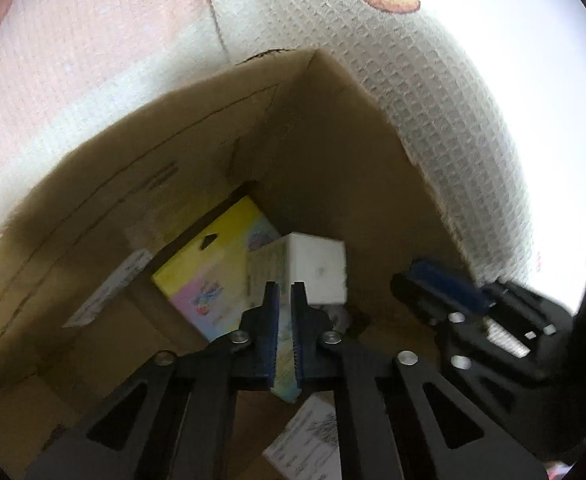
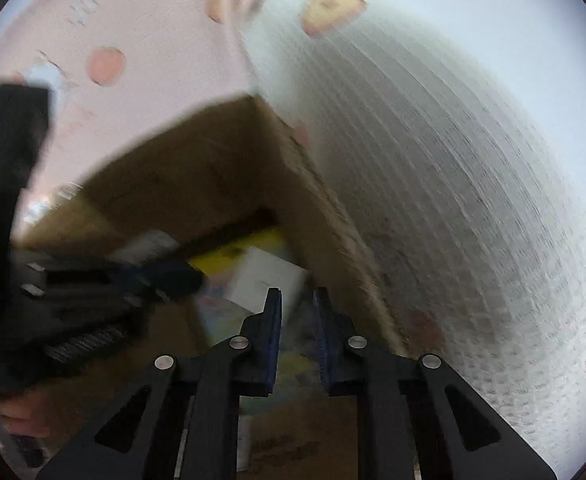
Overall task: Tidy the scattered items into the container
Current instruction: 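Push the white medicine box upright against the yellow crayon box with the right gripper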
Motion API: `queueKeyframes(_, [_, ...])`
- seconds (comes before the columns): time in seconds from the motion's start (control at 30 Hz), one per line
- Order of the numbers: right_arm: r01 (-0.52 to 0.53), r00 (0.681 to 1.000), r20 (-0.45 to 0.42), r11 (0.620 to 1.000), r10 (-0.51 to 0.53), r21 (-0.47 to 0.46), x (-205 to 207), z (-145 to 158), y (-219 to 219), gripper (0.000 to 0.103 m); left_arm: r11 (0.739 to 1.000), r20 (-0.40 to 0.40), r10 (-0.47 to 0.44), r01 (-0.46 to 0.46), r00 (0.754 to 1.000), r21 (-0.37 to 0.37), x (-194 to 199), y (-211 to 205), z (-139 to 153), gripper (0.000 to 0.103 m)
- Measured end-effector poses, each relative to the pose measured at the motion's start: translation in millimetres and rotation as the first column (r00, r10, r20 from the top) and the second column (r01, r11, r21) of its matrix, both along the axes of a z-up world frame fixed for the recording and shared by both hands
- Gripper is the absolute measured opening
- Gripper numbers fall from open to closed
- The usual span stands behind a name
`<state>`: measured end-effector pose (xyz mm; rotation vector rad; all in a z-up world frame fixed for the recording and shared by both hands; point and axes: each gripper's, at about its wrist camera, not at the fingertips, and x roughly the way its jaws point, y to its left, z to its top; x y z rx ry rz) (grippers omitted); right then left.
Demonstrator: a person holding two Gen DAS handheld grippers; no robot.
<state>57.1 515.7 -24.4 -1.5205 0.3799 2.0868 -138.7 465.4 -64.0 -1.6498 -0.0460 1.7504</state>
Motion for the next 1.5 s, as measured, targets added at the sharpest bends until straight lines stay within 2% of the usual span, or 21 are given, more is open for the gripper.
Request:
queueKeyframes(0.07, [-0.006,1.000,0.013,1.000,0.006,0.004,1.6,-4.1,-1.7,0.011,1.000,0.045,0.002,-0.003,0.999,0.028,-2.4,2.1,-5.5,0.005])
queueKeyframes(0.27, [-0.011,0.999,0.050,0.999,0.010,0.030,-4.2,-8.4,-5.7,0.011,0.997,0.112,0.045,-0.051,0.993,0.052,-4.9,13.9,-22.7,0.005])
queueKeyframes(0.43, [-0.014,0.999,0.047,1.000,0.013,0.019,-5.4,-8.6,-7.1,0.011,0.999,0.041,0.049,-0.050,0.998,0.016,2.0,17.5,-21.5,0.004])
queueKeyframes(0.57, [-0.044,0.998,0.050,0.999,0.044,-0.007,-7.6,-11.6,-17.6,0.011,0.999,0.020,0.048,-0.048,0.999,-0.014,7.9,8.8,-22.1,0.004])
queueKeyframes(0.73, [-0.051,0.998,0.038,0.997,0.053,-0.055,-13.3,-19.3,-20.3,0.011,0.994,-0.080,0.071,-0.077,0.994,-0.080,10.3,-5.6,-19.4,0.004])
queueKeyframes(0.83, [-0.058,0.997,0.039,0.996,0.061,-0.075,-17.8,-23.5,-22.0,0.011,0.995,-0.021,0.079,-0.080,0.997,-0.067,6.9,-15.3,-23.7,0.004])
queueKeyframes(0.9, [-0.060,0.997,0.050,0.995,0.063,-0.075,-19.3,-25.9,-23.3,0.011,0.993,-0.002,0.077,-0.077,0.997,-0.090,6.2,-19.6,-26.1,0.004])
queueKeyframes(0.93, [-0.058,0.997,0.054,0.995,0.063,-0.077,-20.1,-27.2,-23.5,0.011,0.993,0.005,0.055,-0.055,0.998,-0.108,6.5,-19.7,-27.7,0.004])
queueKeyframes(0.97, [-0.055,0.996,0.061,0.995,0.060,-0.079,-21.4,-28.9,-23.2,0.011,0.989,0.007,-0.025,0.026,1.000,-0.148,7.5,-18.6,-30.5,0.004])
queueKeyframes(1.0, [-0.053,0.996,0.067,0.995,0.058,-0.079,-22.2,-30.1,-23.1,0.011,0.977,0.021,-0.044,0.048,0.999,-0.207,9.2,-17.8,-37.0,0.004])
queueKeyframes(1.1, [-0.045,0.994,0.092,0.996,0.052,-0.078,-24.8,-35.2,-22.8,0.011,0.967,0.118,-0.067,0.094,0.991,-0.237,10.7,-25.3,-55.8,0.005])
queueKeyframes(1.17, [-0.053,0.991,0.121,0.996,0.062,-0.071,-27.2,-41.4,-24.4,0.011,0.967,0.151,-0.029,0.066,0.988,-0.247,9.7,-34.6,-64.5,0.007])
queueKeyframes(1.27, [-0.066,0.981,0.179,0.995,0.080,-0.081,-36.4,-54.3,-24.0,0.011,0.967,0.131,0.058,-0.024,0.990,-0.253,4.9,-49.9,-64.9,0.012])
queueKeyframes(1.37, [-0.104,0.967,0.217,0.983,0.135,-0.150,-53.0,-75.0,-31.9,0.011,0.974,0.132,0.102,-0.072,0.986,-0.215,4.6,-54.9,-59.4,0.018])
queueKeyframes(1.5, [-0.065,0.955,0.278,0.988,0.103,-0.140,-54.0,-79.8,-22.8,0.011,0.974,0.130,0.143,-0.116,0.981,-0.193,3.0,-52.7,-59.8,0.018])
